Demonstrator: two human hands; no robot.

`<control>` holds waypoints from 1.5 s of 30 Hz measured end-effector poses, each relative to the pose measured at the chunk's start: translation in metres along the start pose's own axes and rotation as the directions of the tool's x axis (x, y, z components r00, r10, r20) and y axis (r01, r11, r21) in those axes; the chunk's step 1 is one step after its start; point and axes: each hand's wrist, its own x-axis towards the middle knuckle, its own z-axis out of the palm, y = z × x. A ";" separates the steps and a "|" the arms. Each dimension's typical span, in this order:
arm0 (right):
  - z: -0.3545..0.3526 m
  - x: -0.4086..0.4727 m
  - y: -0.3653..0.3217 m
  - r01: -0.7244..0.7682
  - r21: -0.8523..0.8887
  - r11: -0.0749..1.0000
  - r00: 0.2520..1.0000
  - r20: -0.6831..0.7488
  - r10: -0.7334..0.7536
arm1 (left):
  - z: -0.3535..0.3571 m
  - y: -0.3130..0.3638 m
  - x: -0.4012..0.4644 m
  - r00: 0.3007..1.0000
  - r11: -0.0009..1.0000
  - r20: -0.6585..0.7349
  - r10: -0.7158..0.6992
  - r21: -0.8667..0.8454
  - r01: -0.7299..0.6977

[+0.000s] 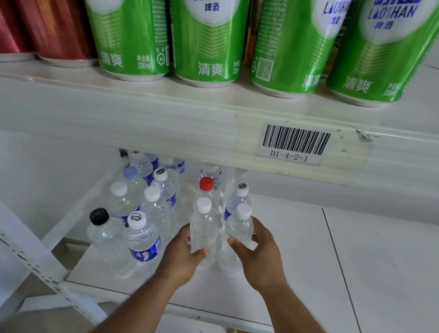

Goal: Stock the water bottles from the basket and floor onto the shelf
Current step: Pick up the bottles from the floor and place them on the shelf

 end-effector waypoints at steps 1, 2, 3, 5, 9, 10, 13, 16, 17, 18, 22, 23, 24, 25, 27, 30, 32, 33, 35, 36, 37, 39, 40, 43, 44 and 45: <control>-0.001 0.000 0.000 -0.001 0.001 1.000 1.000 0.011 0.001 | 0.000 0.000 -0.001 1.000 1.000 0.003 -0.003 -0.001 0.003; -0.002 0.001 0.002 -0.011 0.009 1.000 1.000 0.022 0.011 | 0.001 -0.001 -0.002 1.000 1.000 0.000 0.000 -0.002 0.000; -0.002 0.001 0.004 -0.018 0.025 1.000 0.999 0.027 0.017 | 0.002 -0.003 -0.002 1.000 1.000 -0.008 0.001 0.001 -0.001; -0.003 0.000 0.008 -0.036 0.043 0.998 0.999 0.032 0.035 | 0.003 -0.003 -0.005 1.000 1.000 -0.018 -0.008 -0.004 0.008; -0.004 -0.007 0.010 -0.083 0.004 0.997 0.994 0.066 0.083 | 0.000 -0.004 -0.013 1.000 0.999 -0.001 -0.022 0.038 0.022; -0.003 -0.011 0.011 -0.119 -0.016 0.993 0.990 0.069 0.120 | 0.000 -0.005 -0.017 0.999 0.996 -0.007 -0.039 0.078 0.040; 0.000 -0.034 0.002 -0.200 -0.084 0.976 0.978 0.039 0.204 | -0.001 -0.011 -0.039 0.996 0.964 -0.045 -0.072 0.254 0.081; 0.003 -0.067 -0.007 -0.239 -0.223 0.945 0.969 0.015 0.248 | -0.006 -0.016 -0.068 0.997 0.854 0.074 -0.026 0.520 -0.016; 0.006 -0.080 -0.008 -0.236 -0.292 0.927 0.968 0.012 0.250 | -0.008 -0.016 -0.075 0.989 0.796 0.150 -0.001 0.599 -0.090; 0.009 -0.091 -0.006 -0.238 -0.377 0.895 0.965 0.014 0.263 | -0.009 -0.014 -0.081 0.974 0.733 0.227 0.023 0.658 -0.171; 0.013 -0.134 0.008 -0.219 -0.637 0.739 0.951 0.030 0.307 | -0.004 0.003 -0.105 0.885 0.528 0.458 0.082 0.733 -0.429; 0.010 -0.144 0.011 -0.222 -0.664 0.714 0.951 0.015 0.310 | -0.001 0.007 -0.113 0.860 0.489 0.503 0.083 0.731 -0.475; 0.006 -0.156 0.014 -0.230 -0.677 0.699 0.951 -0.003 0.310 | 0.004 0.009 -0.121 0.834 0.455 0.546 0.081 0.724 -0.518; 0.002 -0.168 0.016 -0.237 -0.685 0.689 0.952 -0.021 0.307 | 0.010 0.011 -0.130 0.807 0.430 0.584 0.085 0.709 -0.558; -0.009 -0.193 0.022 -0.270 -0.698 0.664 0.944 -0.055 0.326 | 0.024 0.014 -0.149 0.757 0.402 0.646 0.100 0.670 -0.624; -0.031 -0.232 0.034 -0.356 -0.700 0.620 0.916 -0.128 0.381 | 0.051 0.015 -0.176 0.693 0.380 0.712 0.112 0.614 -0.692; -0.047 -0.259 0.044 -0.424 -0.686 0.591 0.885 -0.174 0.432 | 0.072 0.013 -0.194 0.651 0.352 0.751 0.108 0.583 -0.732; -0.053 -0.273 0.050 -0.456 -0.676 0.579 0.867 -0.192 0.459 | 0.083 0.012 -0.203 0.629 0.338 0.770 0.104 0.567 -0.751; -0.067 -0.300 0.063 -0.525 -0.643 0.557 0.826 -0.225 0.517 | 0.105 0.011 -0.221 0.587 0.320 0.806 0.074 0.538 -0.780; -0.074 -0.313 0.070 -0.559 -0.622 0.548 0.803 -0.240 0.546 | 0.117 0.010 -0.231 0.565 0.311 0.824 0.053 0.524 -0.793; -0.081 -0.326 0.077 -0.589 -0.602 0.539 0.780 -0.251 0.573 | 0.130 0.008 -0.241 0.541 0.301 0.840 0.033 0.508 -0.807; -0.097 -0.352 0.093 -0.640 -0.565 0.521 0.739 -0.265 0.620 | 0.156 0.005 -0.263 0.496 0.286 0.868 -0.009 0.478 -0.831; -0.106 -0.364 0.102 -0.663 -0.547 0.512 0.718 -0.269 0.642 | 0.170 0.003 -0.274 0.477 0.283 0.879 -0.032 0.465 -0.839; -0.137 -0.404 0.132 -0.719 -0.499 0.484 0.662 -0.280 0.695 | 0.216 0.002 -0.309 0.437 0.255 0.895 -0.091 0.445 -0.859; -0.149 -0.417 0.141 -0.735 -0.484 0.475 0.646 -0.284 0.709 | 0.232 0.003 -0.320 0.429 0.246 0.897 -0.108 0.442 -0.863; -0.162 -0.429 0.151 -0.749 -0.469 0.468 0.631 -0.288 0.721 | 0.249 0.004 -0.332 0.420 0.238 0.899 -0.124 0.438 -0.867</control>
